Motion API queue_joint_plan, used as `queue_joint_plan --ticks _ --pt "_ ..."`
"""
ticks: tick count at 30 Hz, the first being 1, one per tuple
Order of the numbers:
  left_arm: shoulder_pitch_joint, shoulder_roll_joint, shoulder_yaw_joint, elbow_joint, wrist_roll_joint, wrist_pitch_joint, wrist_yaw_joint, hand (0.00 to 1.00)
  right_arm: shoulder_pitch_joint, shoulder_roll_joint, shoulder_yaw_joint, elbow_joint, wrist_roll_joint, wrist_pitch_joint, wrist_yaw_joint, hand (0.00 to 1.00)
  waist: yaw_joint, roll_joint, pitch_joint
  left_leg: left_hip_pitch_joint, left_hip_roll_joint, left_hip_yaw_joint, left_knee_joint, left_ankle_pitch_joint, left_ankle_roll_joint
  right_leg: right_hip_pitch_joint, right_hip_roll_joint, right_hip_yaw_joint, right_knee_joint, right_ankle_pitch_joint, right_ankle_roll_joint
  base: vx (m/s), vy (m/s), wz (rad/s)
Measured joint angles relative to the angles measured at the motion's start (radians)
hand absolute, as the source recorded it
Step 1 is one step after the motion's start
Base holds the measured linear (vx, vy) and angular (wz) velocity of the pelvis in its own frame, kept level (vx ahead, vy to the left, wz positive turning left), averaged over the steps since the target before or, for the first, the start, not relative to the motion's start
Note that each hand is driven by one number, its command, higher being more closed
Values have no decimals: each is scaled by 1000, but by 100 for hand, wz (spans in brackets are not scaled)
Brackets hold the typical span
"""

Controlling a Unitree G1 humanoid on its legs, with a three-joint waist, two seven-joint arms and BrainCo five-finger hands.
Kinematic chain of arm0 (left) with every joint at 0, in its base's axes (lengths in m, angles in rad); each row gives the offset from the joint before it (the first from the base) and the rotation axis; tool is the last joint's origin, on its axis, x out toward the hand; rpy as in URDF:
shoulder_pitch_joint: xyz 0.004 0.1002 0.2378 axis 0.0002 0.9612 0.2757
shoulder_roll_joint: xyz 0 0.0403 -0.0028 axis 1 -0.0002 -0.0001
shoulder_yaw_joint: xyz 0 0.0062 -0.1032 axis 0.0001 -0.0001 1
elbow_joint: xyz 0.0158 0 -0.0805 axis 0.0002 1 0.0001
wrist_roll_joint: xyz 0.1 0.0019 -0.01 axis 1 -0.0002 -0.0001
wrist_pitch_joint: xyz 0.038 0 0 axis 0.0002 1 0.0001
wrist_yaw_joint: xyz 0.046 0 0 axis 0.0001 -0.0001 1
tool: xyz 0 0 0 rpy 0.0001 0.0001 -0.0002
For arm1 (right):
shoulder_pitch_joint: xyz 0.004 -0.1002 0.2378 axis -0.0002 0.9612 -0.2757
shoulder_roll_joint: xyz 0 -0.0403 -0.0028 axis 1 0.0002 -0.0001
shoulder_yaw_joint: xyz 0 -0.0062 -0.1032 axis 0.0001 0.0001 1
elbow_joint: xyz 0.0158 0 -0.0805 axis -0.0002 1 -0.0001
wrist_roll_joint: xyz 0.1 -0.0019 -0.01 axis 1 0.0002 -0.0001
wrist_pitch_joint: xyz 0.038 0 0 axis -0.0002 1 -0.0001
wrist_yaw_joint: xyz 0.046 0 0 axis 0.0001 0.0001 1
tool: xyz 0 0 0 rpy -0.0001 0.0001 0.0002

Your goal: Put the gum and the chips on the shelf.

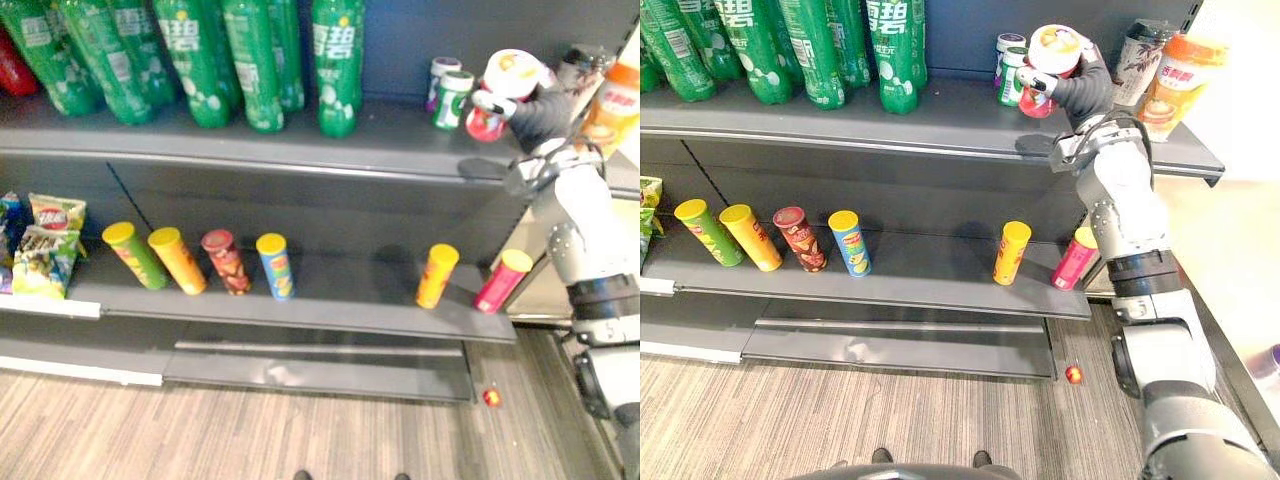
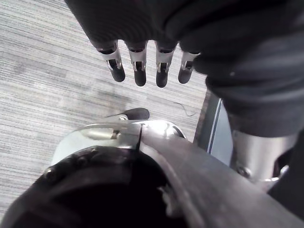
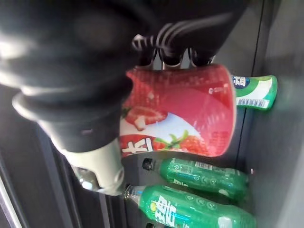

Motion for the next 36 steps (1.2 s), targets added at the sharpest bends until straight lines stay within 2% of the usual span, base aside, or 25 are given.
queue_joint_plan --ticks 9,17,27,30,36 --pt "-3 -1 3 0 -13 4 1 0 -14 104 -6 74 -34 15 -7 100 0 2 7 -9 4 -4 0 0 -7 -2 4 -4 -2 -6 -9 2 -1 1" --pt "-16 -4 16 -3 -31 10 3 0 -14 145 -60 124 -86 16 -7 100 6 1 22 -18 4 -26 0 4 -2 1 3 -29 -3 -5 -8 48 -6 8" --pt "-31 -5 11 -6 -33 9 3 0 -44 147 -124 193 -149 15 -22 100 8 7 34 -18 5 -54 0 5 -6 11 3 -53 -2 -7 -10 15 -1 6" --pt "-33 -5 11 -10 -38 8 3 0 -52 147 -147 210 -160 14 -26 100 9 6 41 -24 7 -60 0 8 -9 13 4 -62 -3 -16 -20 -19 1 11" --pt "-37 -1 12 -11 -39 8 4 0 -66 146 -179 224 -190 13 -44 100 8 -3 48 -39 5 -73 0 13 -10 0 3 -74 -4 -20 -16 10 2 6"
